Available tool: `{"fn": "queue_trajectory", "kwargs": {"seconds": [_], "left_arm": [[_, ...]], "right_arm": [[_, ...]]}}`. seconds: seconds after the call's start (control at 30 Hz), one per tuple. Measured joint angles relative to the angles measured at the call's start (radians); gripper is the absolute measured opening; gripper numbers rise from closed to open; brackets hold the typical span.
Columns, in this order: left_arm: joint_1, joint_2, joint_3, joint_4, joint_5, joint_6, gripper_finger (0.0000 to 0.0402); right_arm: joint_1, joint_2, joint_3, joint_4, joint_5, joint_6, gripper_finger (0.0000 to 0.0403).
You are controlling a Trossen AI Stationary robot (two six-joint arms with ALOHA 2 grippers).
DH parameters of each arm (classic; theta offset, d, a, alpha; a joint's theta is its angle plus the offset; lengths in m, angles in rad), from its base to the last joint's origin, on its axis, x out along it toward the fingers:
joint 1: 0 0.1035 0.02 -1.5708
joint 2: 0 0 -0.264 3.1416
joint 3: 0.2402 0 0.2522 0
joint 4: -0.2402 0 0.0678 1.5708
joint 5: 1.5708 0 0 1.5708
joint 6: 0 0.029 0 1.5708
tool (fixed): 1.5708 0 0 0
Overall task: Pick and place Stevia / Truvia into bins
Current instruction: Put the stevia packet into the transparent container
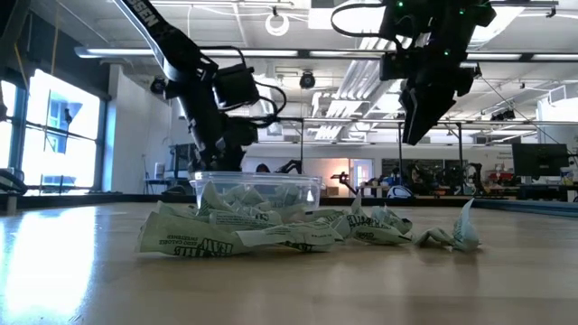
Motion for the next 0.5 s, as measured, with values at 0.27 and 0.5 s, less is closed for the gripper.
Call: {"fn": "queue_trajectory", "kwargs": {"seconds": [0.27,0.5], "left_arm": [[-0.039,0.061,0.000,0.058,-0.034,0.032,0.0122],[-0.048,0.079,0.003,0.059,-0.083,0.039,0.0120]], "right_arm": [[-0.002,0.000,0.000,-0.001,0.000,0.020,0.0252],[-0.002,0.000,0.000,-0.001,0.028,0.028,0.0252]]}}
